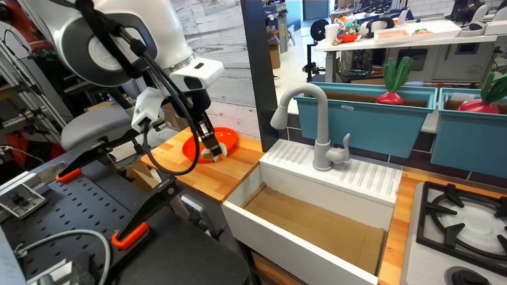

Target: Move the doll to the right

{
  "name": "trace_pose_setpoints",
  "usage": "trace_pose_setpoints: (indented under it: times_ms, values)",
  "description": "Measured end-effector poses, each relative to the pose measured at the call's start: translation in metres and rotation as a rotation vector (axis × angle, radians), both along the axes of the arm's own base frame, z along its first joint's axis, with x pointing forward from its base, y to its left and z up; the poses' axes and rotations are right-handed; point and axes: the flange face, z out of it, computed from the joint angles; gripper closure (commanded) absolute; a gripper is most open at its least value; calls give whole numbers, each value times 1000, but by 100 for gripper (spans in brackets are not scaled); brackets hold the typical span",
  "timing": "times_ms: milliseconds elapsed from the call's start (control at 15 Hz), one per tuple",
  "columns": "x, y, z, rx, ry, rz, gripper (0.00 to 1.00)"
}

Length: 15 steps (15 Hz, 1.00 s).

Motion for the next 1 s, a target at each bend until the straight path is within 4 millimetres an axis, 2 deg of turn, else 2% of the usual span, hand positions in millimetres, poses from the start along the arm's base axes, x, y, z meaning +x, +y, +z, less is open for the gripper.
trace_pose_setpoints:
  times_ms: [333,800,867,933,1000]
  values:
    - [22,27,-28,12,49,48,97]
    - [32,16,-47,13,65,27,97]
    - [33,15,-49,13,69,25,63]
    - [34,15,-51,14,73,26,62]
    - [34,15,-52,15,79,26,57]
